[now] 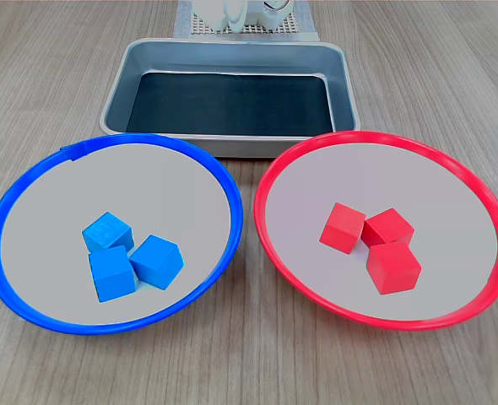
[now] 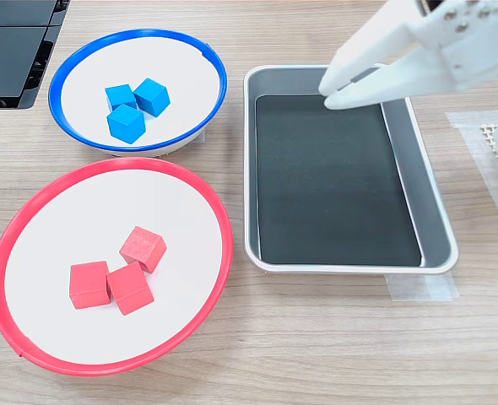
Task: Move six blocks from tray to matching dishes
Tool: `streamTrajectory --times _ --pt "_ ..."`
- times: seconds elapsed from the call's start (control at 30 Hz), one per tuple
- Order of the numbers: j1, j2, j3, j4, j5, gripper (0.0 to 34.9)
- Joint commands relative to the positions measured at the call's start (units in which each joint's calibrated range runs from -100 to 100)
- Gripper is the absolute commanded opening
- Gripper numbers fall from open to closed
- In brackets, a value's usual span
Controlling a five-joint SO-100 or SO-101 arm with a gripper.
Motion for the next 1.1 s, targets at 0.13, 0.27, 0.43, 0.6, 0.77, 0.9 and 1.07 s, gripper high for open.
streamTrajectory --times 0.13,0.27,0.43,0.6,0.77,0.9,1.07 --pt "3.35 -12.19 11.69 5.09 -0.54 0.0" --pt "4.30 -12.19 14.24 2.44 -0.54 0.0" --pt "3.82 -12.19 14.70 1.29 -0.54 0.2" --pt "3.82 -12.19 14.70 1.29 -0.59 0.3" --pt "3.82 -12.19 14.70 1.29 -0.54 0.3" --pt "3.82 -12.19 14.70 1.29 -0.54 0.3" --pt "3.82 -12.19 14.70 1.29 -0.54 0.3"
